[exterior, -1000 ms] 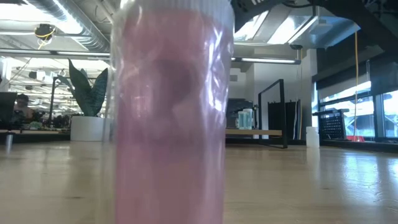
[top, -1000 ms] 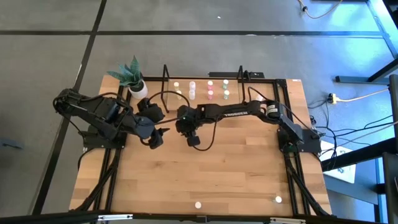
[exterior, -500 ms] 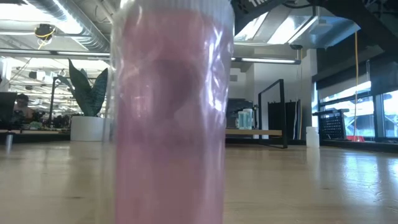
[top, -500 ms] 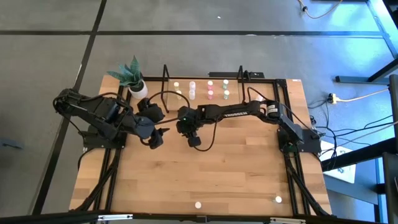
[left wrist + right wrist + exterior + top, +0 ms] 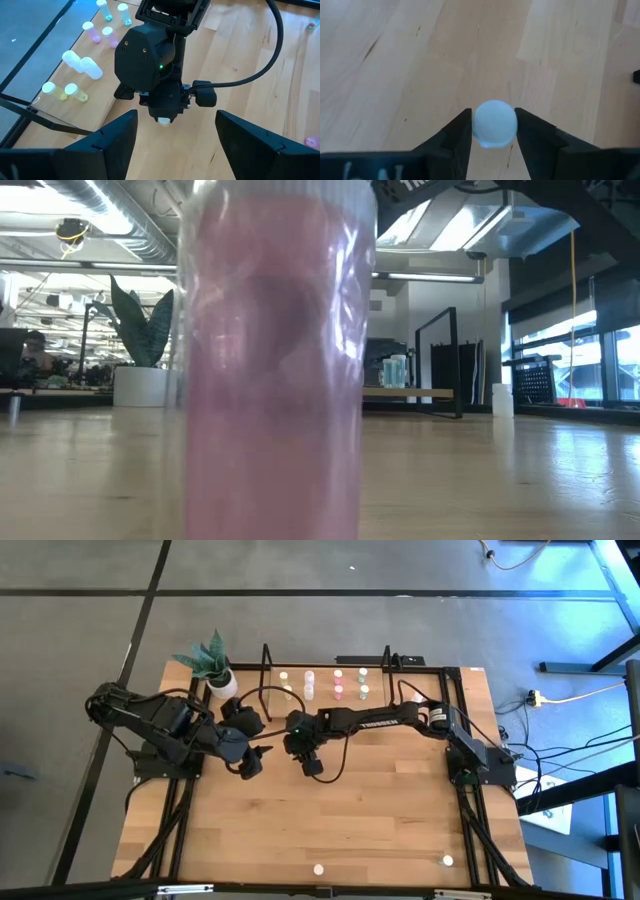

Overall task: Pick and place medicine bottles onto shelf by color
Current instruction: Put the yellow pill bottle on the shelf aligned with the other yellow pill bottles

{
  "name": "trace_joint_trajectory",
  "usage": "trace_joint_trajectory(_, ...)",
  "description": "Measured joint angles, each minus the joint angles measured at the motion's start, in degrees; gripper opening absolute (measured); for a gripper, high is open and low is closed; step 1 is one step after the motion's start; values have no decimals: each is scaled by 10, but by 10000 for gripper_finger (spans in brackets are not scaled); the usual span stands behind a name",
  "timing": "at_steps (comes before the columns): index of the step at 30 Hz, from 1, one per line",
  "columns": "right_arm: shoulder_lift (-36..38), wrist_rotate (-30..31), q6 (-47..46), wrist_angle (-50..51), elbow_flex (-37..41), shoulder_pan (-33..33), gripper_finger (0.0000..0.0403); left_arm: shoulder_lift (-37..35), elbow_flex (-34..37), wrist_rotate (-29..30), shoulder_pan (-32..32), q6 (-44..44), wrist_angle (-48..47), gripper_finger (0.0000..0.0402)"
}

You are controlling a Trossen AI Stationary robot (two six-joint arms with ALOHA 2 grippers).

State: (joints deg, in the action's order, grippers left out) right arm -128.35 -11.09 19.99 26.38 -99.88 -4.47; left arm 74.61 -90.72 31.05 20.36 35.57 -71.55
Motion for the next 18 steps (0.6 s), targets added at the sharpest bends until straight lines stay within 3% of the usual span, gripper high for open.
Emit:
trace_joint_trajectory(9,0,0,2,0,0,0,179,0,0,0,0,-1,0,262)
trace_joint_trajectory(18,2,46,-1,4,-1,0,183,0,0,0,0,0,0,262)
